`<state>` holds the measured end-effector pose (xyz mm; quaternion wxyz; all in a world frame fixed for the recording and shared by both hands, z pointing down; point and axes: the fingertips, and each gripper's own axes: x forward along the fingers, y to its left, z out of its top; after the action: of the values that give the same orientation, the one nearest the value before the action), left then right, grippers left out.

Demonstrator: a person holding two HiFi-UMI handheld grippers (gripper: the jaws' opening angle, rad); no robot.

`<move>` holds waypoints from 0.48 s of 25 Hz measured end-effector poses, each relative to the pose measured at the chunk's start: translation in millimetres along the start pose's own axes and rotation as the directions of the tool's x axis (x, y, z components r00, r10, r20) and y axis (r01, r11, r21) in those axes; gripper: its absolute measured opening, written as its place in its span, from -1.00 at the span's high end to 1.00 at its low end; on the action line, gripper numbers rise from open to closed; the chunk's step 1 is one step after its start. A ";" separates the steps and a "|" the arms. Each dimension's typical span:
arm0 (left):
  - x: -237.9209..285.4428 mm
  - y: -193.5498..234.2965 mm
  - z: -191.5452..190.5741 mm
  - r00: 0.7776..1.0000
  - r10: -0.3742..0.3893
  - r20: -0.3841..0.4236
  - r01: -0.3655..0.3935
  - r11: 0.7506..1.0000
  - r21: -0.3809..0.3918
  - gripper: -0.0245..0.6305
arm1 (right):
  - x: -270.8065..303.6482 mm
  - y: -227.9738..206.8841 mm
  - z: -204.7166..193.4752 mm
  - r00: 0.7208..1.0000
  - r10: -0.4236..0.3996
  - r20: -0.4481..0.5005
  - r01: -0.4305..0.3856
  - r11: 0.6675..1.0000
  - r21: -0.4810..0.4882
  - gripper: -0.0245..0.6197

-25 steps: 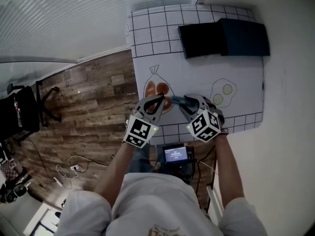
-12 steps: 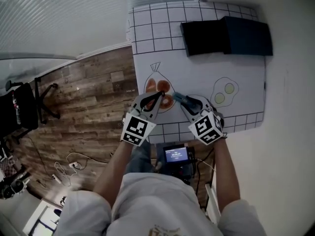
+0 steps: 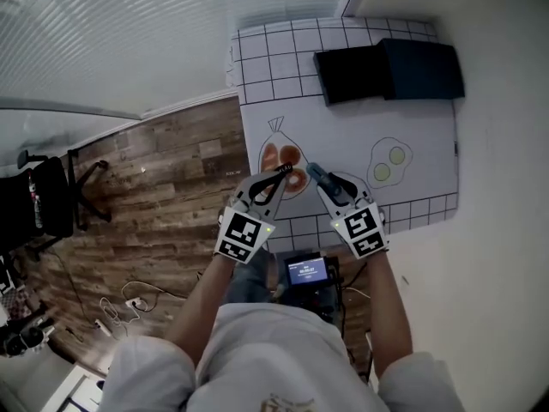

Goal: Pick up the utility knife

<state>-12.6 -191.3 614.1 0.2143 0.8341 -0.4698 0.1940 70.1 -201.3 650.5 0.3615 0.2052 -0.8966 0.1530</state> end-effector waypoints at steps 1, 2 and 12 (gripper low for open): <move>-1.9 1.0 1.5 1.000 0.003 0.003 -0.003 1.000 0.005 0.91 | -3.5 -0.5 2.2 1.000 -0.013 0.009 0.013 1.000 0.010 0.50; -3.9 1.5 3.0 1.000 0.008 0.007 -0.008 1.000 0.010 0.91 | -7.5 -0.6 4.4 1.000 -0.023 0.021 0.022 0.999 0.025 0.50; -36.5 -6.4 27.1 0.998 0.007 0.061 -0.010 0.998 0.057 0.91 | -51.6 7.7 22.8 0.980 -0.182 0.081 0.175 0.981 0.081 0.50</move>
<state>-21.4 -177.4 571.2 0.1752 0.8433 -0.4740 0.1827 86.9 -191.0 597.1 0.3262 0.3046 -0.8833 0.1434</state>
